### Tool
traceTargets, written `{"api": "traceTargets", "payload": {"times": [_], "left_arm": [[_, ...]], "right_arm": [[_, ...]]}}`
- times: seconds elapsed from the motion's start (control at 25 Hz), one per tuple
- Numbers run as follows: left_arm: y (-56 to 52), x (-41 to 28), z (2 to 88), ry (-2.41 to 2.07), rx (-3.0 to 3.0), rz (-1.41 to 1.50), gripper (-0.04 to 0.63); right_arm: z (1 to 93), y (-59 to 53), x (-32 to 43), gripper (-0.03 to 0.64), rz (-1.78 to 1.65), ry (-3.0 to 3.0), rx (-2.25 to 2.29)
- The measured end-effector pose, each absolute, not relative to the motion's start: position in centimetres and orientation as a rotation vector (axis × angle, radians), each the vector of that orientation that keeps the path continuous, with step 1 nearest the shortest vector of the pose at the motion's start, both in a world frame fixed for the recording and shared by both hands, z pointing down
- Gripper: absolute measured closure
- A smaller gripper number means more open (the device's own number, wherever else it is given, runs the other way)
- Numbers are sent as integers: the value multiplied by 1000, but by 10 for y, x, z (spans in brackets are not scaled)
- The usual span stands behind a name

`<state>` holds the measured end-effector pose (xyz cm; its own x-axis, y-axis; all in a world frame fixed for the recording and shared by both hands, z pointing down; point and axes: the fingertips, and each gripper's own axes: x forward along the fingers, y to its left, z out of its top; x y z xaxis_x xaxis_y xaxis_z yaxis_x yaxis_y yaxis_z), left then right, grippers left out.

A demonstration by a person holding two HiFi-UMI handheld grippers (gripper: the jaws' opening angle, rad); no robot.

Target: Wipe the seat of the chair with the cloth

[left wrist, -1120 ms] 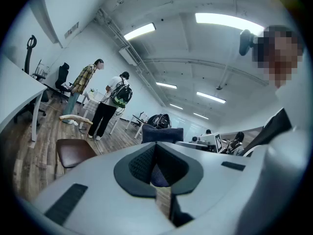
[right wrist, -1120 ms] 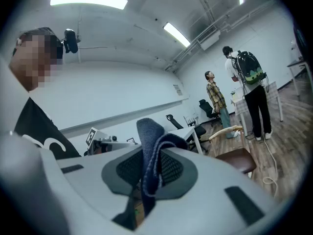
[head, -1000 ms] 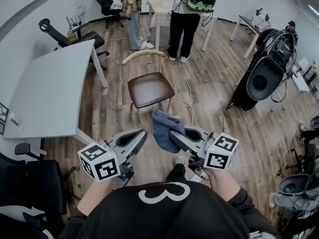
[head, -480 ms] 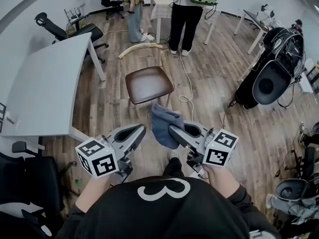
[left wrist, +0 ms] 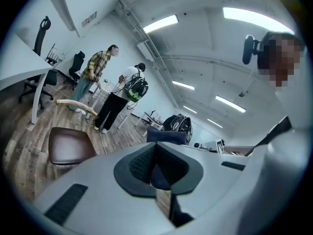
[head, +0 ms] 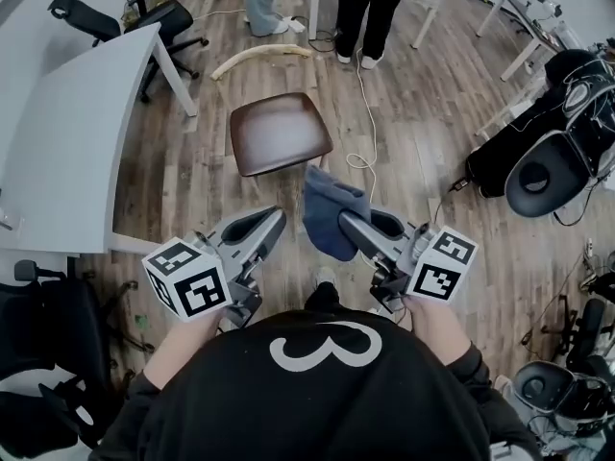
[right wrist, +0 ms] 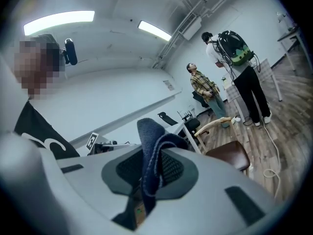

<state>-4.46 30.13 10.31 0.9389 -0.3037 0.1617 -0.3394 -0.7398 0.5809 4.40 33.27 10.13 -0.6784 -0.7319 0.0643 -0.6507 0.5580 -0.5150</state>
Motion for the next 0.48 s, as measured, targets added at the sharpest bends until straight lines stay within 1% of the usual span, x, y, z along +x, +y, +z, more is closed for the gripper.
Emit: {"api": "traceTargets", "payload": {"times": [0.24,0.48], "left_arm": [[254,22,130,-481,2376,112,583],[221,66,142,-501,2316,116,583]], "right_arm": [[129,287,112,565,-870,2615,-1156],[151,250,159,565,-943,2614,-1143]]}}
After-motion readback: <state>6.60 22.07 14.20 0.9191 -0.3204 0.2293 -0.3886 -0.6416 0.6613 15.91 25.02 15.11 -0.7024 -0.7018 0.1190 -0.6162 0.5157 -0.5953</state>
